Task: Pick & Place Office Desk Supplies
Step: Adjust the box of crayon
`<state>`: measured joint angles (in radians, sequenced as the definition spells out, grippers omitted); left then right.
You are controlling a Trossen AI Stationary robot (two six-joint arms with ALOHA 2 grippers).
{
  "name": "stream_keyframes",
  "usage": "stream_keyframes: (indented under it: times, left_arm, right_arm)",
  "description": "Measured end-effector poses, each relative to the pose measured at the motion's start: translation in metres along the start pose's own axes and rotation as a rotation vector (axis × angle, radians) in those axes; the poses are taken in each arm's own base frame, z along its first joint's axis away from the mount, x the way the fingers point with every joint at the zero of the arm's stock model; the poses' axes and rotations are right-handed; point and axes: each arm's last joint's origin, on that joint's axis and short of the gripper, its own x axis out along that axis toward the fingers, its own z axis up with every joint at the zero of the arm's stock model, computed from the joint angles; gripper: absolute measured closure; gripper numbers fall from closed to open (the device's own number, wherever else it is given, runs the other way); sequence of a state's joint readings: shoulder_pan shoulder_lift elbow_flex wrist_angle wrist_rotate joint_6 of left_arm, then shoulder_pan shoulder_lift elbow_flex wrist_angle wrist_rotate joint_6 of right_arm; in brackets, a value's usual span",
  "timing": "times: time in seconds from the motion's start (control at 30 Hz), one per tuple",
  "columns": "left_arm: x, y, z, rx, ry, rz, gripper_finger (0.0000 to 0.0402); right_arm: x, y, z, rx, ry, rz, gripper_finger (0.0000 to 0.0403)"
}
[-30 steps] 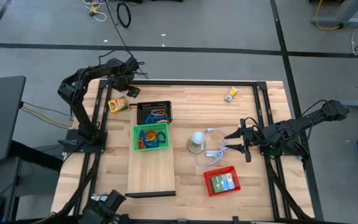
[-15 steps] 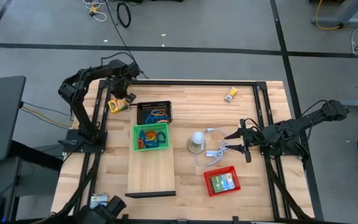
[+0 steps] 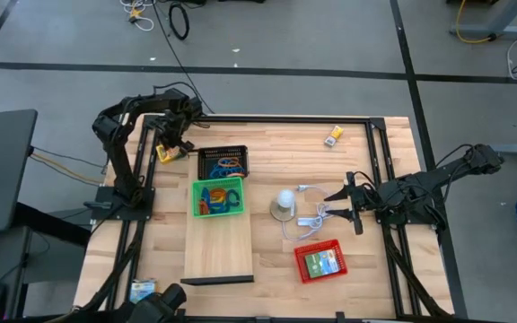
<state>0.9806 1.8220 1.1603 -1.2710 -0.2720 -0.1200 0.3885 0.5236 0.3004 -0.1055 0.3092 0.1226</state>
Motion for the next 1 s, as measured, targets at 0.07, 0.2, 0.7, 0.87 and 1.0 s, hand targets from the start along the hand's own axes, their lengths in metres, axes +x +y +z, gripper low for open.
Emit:
stream_keyframes:
  times: [0.07,0.2,0.7,0.87,1.0]
  left_arm:
    - [0.005,-0.003,0.005,0.011,0.005,-0.038,0.0400]
    - [0.014,-0.007,0.012,0.048,0.041,-0.036,0.0400]
    - [0.008,-0.011,0.024,0.207,-0.017,-0.072,0.0401]
    - [0.000,-0.023,0.027,0.327,-0.071,-0.113,0.0401]
    - [-0.008,-0.034,0.030,0.412,-0.125,-0.150,0.0401]
  right_arm:
    - [0.000,0.000,0.000,-0.002,-0.001,0.000,0.0222]
    - [0.000,0.000,0.000,-0.001,0.000,0.004,0.0222]
    - [0.000,0.000,0.001,-0.008,-0.005,0.004,0.0222]
    - [0.000,0.001,0.004,-0.003,-0.037,0.007,0.0222]
    - [0.000,0.001,0.004,-0.002,-0.040,0.007,0.0222]
